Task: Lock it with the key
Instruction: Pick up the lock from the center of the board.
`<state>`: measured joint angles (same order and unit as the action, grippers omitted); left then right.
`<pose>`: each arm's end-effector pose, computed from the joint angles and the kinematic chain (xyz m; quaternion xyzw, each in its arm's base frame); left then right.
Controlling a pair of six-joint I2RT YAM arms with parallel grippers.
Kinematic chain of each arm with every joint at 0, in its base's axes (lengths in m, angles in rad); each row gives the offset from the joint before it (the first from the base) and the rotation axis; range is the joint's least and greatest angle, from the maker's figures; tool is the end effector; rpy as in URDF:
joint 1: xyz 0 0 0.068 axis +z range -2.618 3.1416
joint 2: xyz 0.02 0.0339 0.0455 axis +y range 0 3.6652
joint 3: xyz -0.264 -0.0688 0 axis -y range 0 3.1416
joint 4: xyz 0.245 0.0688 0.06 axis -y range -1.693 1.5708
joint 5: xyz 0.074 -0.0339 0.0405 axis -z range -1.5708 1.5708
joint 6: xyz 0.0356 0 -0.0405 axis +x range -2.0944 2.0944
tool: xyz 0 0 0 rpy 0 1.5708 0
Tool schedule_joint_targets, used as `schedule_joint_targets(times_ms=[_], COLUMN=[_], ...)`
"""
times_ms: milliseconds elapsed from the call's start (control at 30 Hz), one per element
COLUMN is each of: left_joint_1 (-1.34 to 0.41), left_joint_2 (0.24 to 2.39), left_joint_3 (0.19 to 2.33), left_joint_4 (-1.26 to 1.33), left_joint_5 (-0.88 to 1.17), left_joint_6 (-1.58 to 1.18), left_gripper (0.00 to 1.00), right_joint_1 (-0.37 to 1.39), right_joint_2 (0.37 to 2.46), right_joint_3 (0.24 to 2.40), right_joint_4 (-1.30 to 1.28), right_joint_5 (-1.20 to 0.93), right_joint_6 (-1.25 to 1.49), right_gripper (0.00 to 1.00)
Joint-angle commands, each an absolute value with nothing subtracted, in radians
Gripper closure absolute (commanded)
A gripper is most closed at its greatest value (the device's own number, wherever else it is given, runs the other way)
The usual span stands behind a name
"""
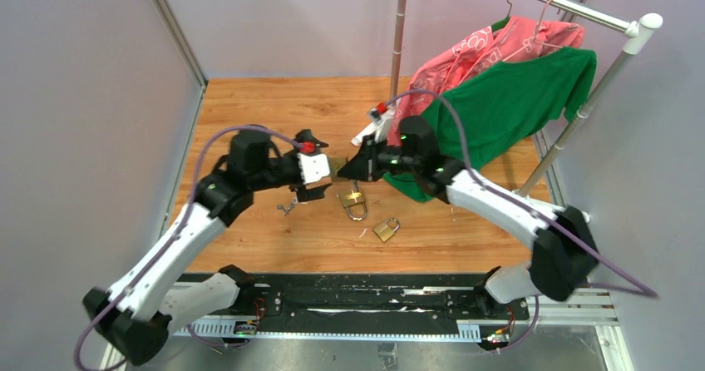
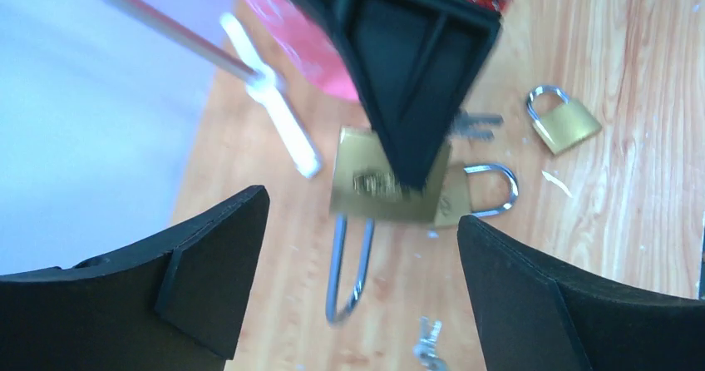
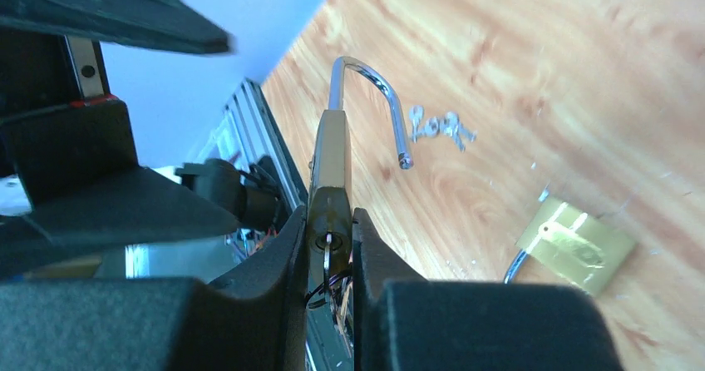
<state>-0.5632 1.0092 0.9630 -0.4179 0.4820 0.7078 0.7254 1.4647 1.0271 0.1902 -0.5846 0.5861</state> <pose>0.1783 -0.1321 0.3383 0.5914 0.5904 -0.1657 0.5237 0.2413 0.2402 0.3011 -0.2292 0.7413 0.5390 0.3277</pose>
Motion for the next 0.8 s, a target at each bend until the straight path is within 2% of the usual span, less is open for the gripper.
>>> schedule_joint_targets(times_ms=[0, 100, 200, 300, 400, 467, 533, 567, 667, 767], left_joint_1=[-0.541, -0.526, -0.502, -0.502, -0.502, -0.502, -0.502, -0.503, -0.505, -0.508], left_joint_2=[0.852, 0.806, 0.767, 0.744, 0.759, 0.743, 0.713, 0.706, 0.737, 0.750], left_joint_3=[1.089, 1.153, 1.169, 1.141, 1.160, 1.166, 1.141, 1.133, 1.160, 1.164], left_joint_4=[-0.604, -0.539, -0.581, -0.553, -0.384, -0.303, -0.232, -0.198, -0.175, -0.165], left_joint_5=[0.648, 0.541, 0.673, 0.825, 0.780, 0.743, 0.802, 0.845, 0.895, 0.943], left_joint_6=[0.839, 0.598, 0.495, 0.346, 0.107, 0.067, 0.082, 0.070, -0.048, -0.129], left_gripper=[0.05, 0.03, 0.09, 0.10, 0.07, 0.06, 0.06, 0.08, 0.25, 0.36], right_joint_1=[0.648, 0.630, 0.628, 0.628, 0.628, 0.626, 0.627, 0.627, 0.628, 0.627], right_joint_2=[1.238, 1.096, 0.976, 0.945, 0.926, 0.914, 0.916, 0.922, 0.933, 0.922], right_joint_3=[1.061, 1.074, 1.082, 1.111, 1.167, 1.204, 1.241, 1.252, 1.264, 1.259], right_joint_4=[0.157, 0.141, 0.125, 0.159, 0.153, 0.123, 0.085, 0.078, 0.094, 0.122], right_joint_5=[-0.622, -0.694, -0.745, -0.848, -0.931, -0.953, -0.962, -0.968, -0.976, -0.971], right_joint_6=[0.521, 0.396, 0.294, 0.290, 0.287, 0.274, 0.267, 0.275, 0.299, 0.309], right_gripper=[1.00, 1.00, 1.00, 1.00, 1.00, 1.00, 1.00, 1.00, 1.00, 1.00])
